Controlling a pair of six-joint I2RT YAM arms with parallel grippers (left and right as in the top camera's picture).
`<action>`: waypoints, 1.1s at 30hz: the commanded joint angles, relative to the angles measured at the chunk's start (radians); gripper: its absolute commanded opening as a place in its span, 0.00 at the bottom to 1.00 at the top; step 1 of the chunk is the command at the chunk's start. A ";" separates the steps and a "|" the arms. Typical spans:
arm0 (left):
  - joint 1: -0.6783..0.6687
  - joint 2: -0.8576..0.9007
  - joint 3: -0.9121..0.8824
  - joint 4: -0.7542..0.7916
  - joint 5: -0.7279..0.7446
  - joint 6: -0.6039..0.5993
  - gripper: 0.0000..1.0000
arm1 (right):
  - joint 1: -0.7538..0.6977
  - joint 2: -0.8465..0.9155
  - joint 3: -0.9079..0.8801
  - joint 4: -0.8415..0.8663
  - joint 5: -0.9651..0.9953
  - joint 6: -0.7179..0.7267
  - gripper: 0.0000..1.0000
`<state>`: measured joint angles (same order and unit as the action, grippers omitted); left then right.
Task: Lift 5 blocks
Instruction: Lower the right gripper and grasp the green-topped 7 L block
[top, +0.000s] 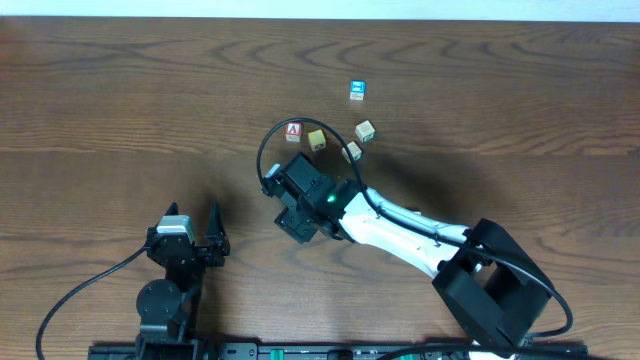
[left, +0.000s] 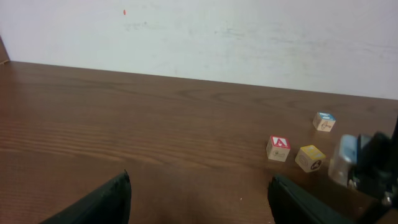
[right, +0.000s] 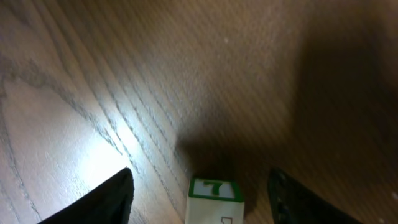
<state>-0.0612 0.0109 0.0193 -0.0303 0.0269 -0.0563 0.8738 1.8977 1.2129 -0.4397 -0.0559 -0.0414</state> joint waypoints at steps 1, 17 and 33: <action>0.004 -0.005 -0.015 -0.041 -0.020 -0.009 0.71 | 0.011 0.007 0.020 -0.018 0.030 -0.010 0.64; 0.004 -0.005 -0.015 -0.041 -0.020 -0.009 0.71 | 0.011 0.007 0.019 -0.107 0.044 -0.008 0.45; 0.004 -0.005 -0.015 -0.041 -0.020 -0.009 0.71 | 0.011 0.007 0.019 -0.140 0.042 0.003 0.37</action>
<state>-0.0616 0.0109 0.0196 -0.0303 0.0265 -0.0563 0.8738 1.8977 1.2186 -0.5766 -0.0219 -0.0444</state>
